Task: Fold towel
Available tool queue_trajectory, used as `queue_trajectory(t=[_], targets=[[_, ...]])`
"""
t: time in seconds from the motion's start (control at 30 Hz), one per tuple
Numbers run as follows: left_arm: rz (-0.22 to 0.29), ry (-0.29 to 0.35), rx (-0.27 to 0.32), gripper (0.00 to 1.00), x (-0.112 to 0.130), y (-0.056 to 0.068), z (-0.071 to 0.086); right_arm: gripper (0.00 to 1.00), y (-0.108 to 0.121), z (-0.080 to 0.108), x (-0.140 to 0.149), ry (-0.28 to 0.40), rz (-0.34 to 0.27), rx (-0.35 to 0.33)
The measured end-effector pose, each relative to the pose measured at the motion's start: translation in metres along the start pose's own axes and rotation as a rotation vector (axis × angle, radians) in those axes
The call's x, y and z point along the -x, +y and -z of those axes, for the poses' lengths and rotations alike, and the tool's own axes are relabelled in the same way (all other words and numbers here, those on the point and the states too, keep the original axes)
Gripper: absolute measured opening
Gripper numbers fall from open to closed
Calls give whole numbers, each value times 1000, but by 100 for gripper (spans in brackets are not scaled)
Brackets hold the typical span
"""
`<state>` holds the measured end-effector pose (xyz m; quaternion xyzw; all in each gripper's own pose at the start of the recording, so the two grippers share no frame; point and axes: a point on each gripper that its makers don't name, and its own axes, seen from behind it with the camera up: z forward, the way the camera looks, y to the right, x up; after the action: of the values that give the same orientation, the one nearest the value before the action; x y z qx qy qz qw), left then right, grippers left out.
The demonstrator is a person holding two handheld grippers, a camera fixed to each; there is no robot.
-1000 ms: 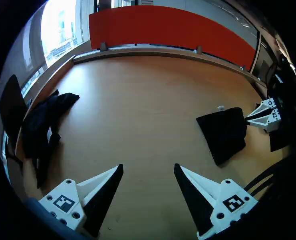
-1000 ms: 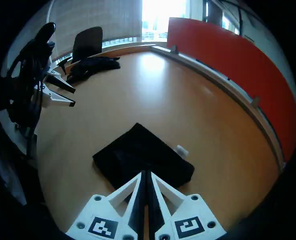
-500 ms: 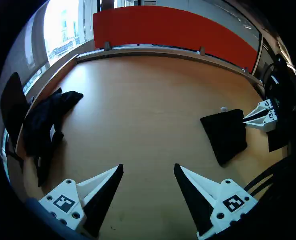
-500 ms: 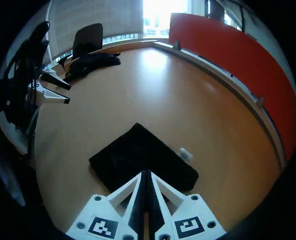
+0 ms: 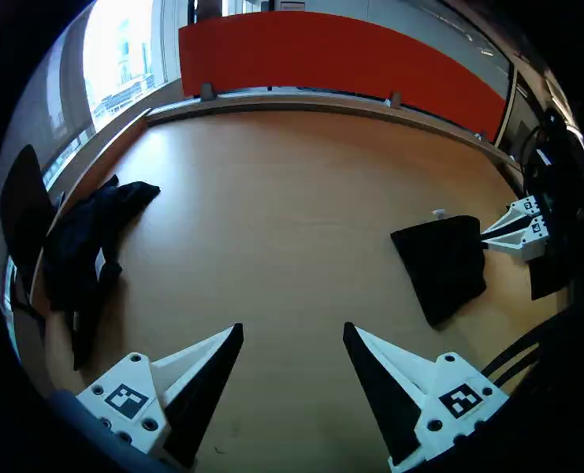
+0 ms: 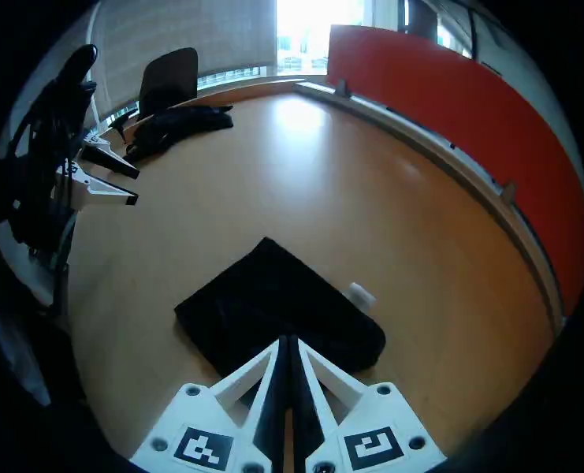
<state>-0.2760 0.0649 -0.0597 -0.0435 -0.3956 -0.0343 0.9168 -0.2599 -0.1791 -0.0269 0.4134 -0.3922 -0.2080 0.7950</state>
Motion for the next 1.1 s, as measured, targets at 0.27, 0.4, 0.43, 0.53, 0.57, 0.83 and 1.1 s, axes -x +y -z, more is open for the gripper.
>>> queue_trajectory(t=[0.27,0.4,0.43,0.53,0.57,0.83,1.1], targets=[[-2,1,-1,94,0,1,2,6,0,2,1,1,-1,1],[0,1,-1,94,1,2,2,6,-1,4,1,2,-1,3],[0,1,-2,94,1,2,2,6,-1,4,2,3,-1,4],[-1,1,-2,94,0,2,2,6,0,6,3,3,-5,6],[-2,1,-2,94,0,2,2,6,0,7,4,4,-7,7],[-5,3,-1,94,0,3,2,6,0,17,14,3,-25,18],[-12,3,4,94,-1,6,1,6,1,32,34,-3,-55,39]])
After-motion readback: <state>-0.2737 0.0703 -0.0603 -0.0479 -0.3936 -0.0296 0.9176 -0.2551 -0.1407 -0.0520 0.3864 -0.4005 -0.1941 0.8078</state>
